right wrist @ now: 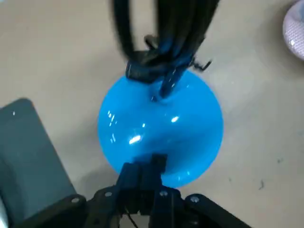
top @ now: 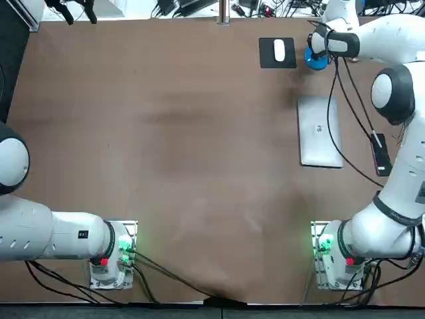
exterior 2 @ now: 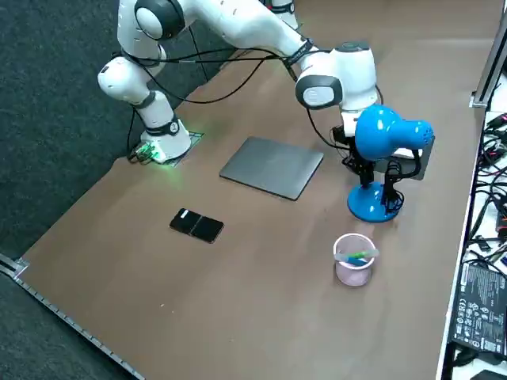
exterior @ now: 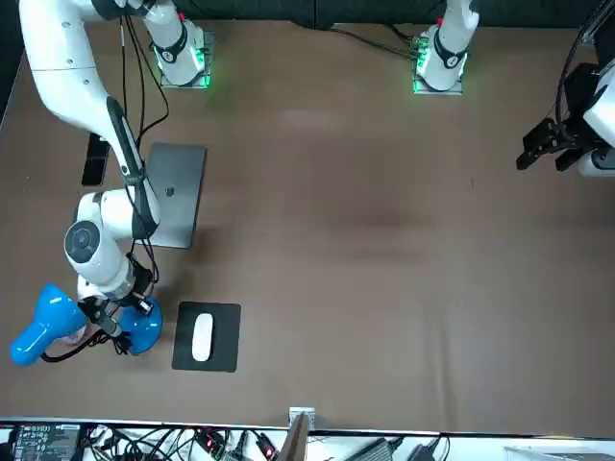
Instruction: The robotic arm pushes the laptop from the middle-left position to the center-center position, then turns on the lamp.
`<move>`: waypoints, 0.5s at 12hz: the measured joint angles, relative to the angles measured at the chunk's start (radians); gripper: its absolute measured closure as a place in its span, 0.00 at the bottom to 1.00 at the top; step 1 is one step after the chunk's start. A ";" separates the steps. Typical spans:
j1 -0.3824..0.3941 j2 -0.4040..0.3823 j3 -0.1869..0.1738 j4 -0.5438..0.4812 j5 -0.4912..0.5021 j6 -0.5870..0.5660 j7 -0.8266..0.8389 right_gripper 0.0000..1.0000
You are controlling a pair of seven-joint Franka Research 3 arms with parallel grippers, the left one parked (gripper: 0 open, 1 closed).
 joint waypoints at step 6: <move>0.019 -0.044 0.073 0.024 0.011 -0.221 -0.002 0.96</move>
